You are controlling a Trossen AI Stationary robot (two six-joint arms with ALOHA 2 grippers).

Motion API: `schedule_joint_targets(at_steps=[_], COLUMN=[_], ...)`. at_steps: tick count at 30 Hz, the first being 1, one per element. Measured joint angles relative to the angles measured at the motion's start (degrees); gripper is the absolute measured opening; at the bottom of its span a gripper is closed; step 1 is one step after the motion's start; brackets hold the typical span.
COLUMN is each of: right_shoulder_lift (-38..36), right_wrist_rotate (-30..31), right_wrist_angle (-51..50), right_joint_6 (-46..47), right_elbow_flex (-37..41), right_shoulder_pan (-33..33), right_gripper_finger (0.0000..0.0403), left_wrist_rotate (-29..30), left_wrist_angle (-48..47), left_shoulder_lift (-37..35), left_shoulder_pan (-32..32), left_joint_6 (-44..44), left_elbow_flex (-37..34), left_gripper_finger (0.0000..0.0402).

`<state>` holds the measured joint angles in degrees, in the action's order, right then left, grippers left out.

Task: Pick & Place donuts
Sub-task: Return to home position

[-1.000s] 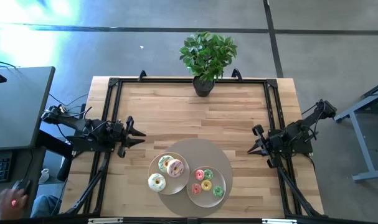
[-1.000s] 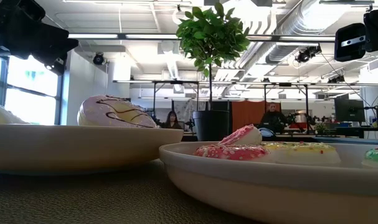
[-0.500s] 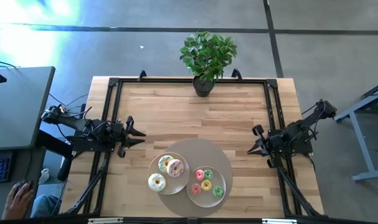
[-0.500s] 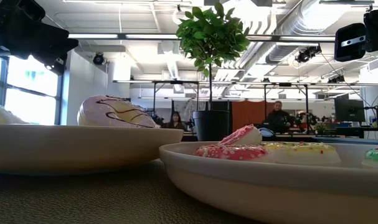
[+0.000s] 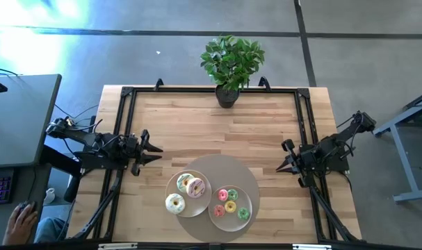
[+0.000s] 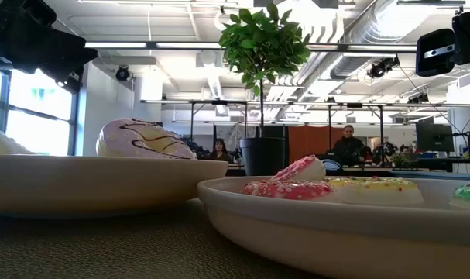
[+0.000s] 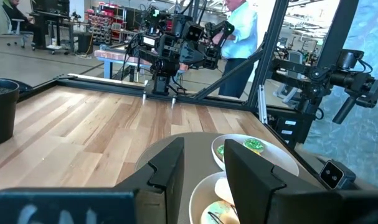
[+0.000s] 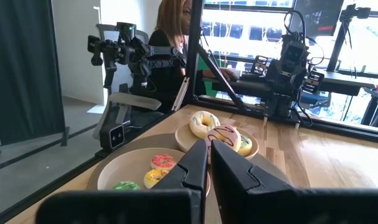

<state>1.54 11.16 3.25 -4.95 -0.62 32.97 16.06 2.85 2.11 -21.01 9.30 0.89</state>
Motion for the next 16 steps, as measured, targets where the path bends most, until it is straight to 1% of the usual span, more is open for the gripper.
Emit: schedule_joint_targets(at_steps=[16], right_shoulder_lift=[0.0], right_wrist_rotate=[0.0], right_wrist_angle=[0.0], right_joint_6=[0.0], right_elbow_flex=[0.0], right_shoulder_pan=[0.0], right_gripper_finger=[0.0018], left_wrist_rotate=[0.0], left_wrist_angle=[0.0], left_shoulder_lift=[0.0], left_shoulder_pan=[0.0], left_joint_6=[0.0], left_elbow_flex=[0.0], left_gripper_finger=[0.0113])
